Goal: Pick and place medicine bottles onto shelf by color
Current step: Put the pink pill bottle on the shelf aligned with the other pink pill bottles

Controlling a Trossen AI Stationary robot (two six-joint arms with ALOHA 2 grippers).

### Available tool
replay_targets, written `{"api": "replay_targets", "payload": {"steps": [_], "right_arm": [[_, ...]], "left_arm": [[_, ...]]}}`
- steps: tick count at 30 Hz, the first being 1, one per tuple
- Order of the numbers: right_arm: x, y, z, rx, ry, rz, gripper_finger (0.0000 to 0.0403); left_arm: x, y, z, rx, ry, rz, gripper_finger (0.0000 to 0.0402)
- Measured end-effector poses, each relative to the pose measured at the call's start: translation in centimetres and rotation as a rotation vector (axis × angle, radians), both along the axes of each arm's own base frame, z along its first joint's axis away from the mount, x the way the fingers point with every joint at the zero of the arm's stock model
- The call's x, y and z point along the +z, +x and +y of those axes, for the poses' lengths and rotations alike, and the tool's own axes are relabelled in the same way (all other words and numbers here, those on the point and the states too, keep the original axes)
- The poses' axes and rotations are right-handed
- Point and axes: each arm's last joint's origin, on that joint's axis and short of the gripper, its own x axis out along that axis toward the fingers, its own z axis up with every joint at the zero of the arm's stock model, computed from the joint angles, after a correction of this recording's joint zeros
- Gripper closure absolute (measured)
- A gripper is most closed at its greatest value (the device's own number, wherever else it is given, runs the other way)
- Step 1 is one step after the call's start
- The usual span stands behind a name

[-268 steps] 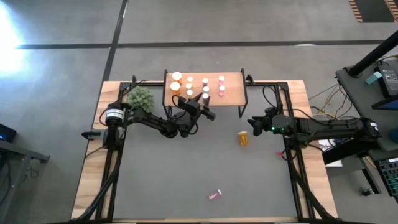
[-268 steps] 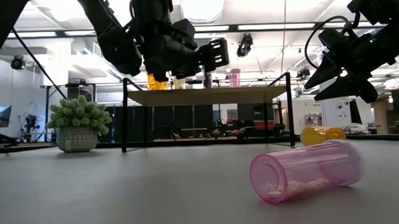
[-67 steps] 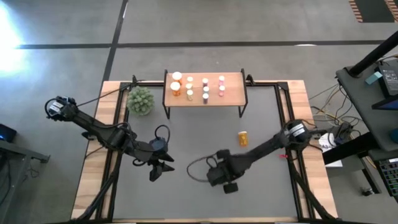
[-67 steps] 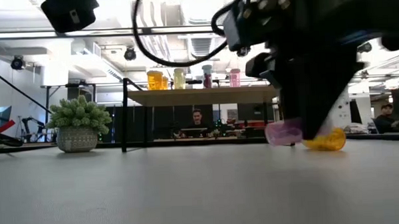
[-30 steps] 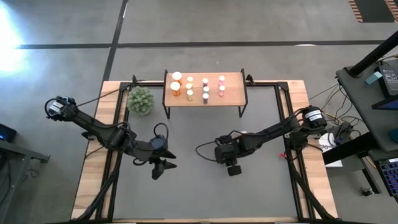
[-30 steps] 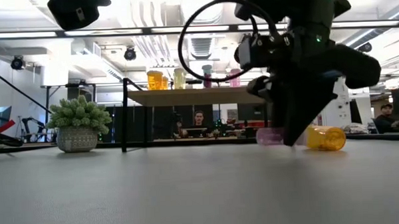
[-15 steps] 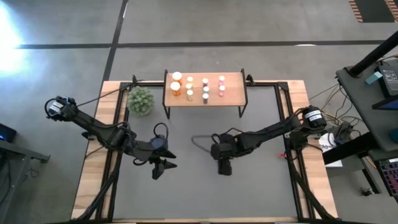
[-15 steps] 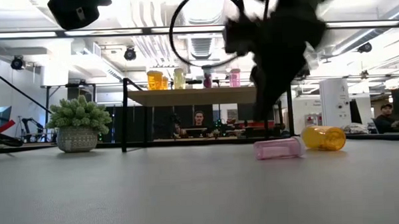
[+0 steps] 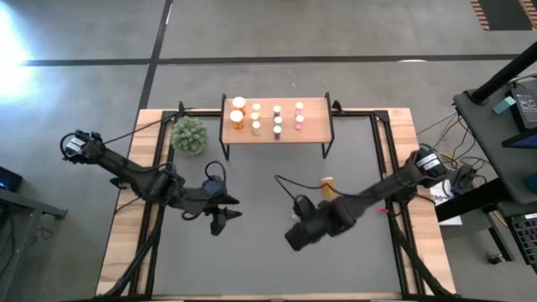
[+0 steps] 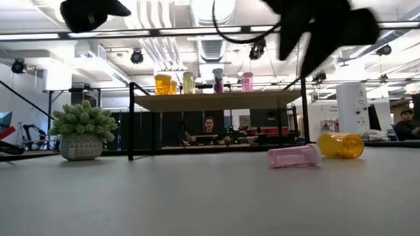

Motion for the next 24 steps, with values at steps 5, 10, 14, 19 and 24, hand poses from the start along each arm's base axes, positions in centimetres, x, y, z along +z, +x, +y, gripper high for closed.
{"api": "replay_targets", "payload": {"steps": [5,10,14,19,24], "right_arm": [[-0.5,-2.9,1.4,-0.111,-0.108,0.137,0.0227],[-0.7,-5.2,0.7,-0.22,-0.241,0.293,0.0227],[-0.9,-5.7,0.3,-0.252,-0.254,0.286,0.0227],[-1.6,-7.0,-0.7,-0.327,-0.248,0.294,0.0227],[-2.7,-8.0,-1.2,-0.495,-0.17,0.233,0.0227]], "left_arm": [[0.1,0.6,1.4,0.082,0.017,-0.015,0.0212],[0.6,1.3,3.5,0.172,0.016,-0.034,0.0212],[1.4,1.7,5.1,0.237,0.01,-0.054,0.0212],[2.0,2.0,6.7,0.303,0.012,-0.07,0.0212],[2.0,2.1,8.2,0.34,0.05,-0.066,0.0212]]}}
